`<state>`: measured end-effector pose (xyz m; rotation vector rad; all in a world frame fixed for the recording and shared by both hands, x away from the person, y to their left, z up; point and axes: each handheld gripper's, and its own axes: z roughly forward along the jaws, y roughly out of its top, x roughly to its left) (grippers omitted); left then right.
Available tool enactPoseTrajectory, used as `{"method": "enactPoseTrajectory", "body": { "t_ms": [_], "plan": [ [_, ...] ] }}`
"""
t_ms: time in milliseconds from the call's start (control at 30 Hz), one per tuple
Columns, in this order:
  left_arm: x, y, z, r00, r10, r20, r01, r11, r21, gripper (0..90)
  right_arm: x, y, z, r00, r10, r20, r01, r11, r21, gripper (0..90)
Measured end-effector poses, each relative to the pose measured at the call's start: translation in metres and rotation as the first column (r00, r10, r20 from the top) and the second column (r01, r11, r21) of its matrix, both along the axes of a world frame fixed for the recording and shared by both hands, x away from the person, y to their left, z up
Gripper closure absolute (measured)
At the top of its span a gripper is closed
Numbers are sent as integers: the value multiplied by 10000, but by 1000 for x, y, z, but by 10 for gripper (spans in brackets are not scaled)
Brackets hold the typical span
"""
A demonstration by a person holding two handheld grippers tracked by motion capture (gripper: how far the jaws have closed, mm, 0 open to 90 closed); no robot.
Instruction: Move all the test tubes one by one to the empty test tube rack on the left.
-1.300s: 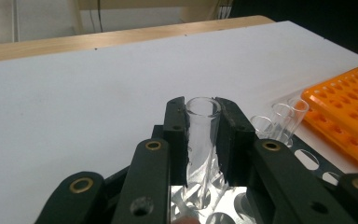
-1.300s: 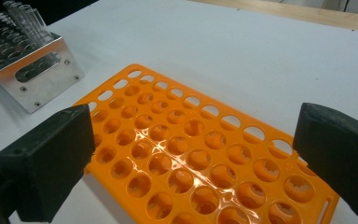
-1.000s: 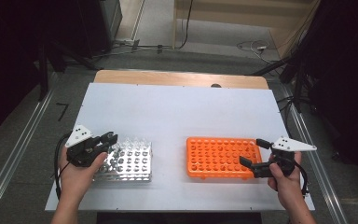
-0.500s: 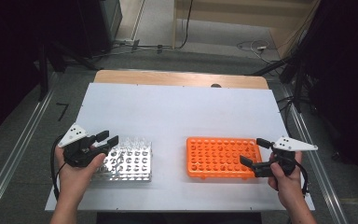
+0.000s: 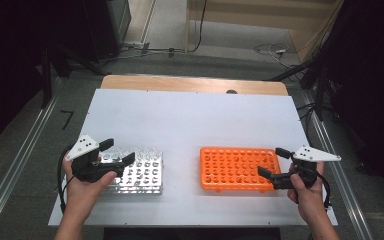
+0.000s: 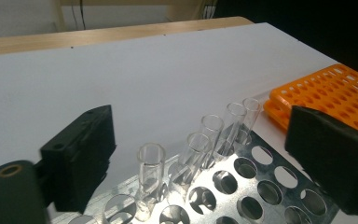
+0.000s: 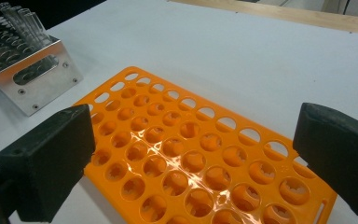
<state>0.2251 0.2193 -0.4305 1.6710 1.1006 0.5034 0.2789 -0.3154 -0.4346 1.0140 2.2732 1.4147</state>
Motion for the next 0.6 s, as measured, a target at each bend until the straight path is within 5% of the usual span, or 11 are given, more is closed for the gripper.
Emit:
{"method": "enactPoseTrajectory", "body": {
  "t_ms": [600],
  "plan": [
    [-23,-9,-11,9973,-520,511,546,9972,-515,0,2,-14,-4,9998,-90,199,84,9996,270,0]
  ]
}}
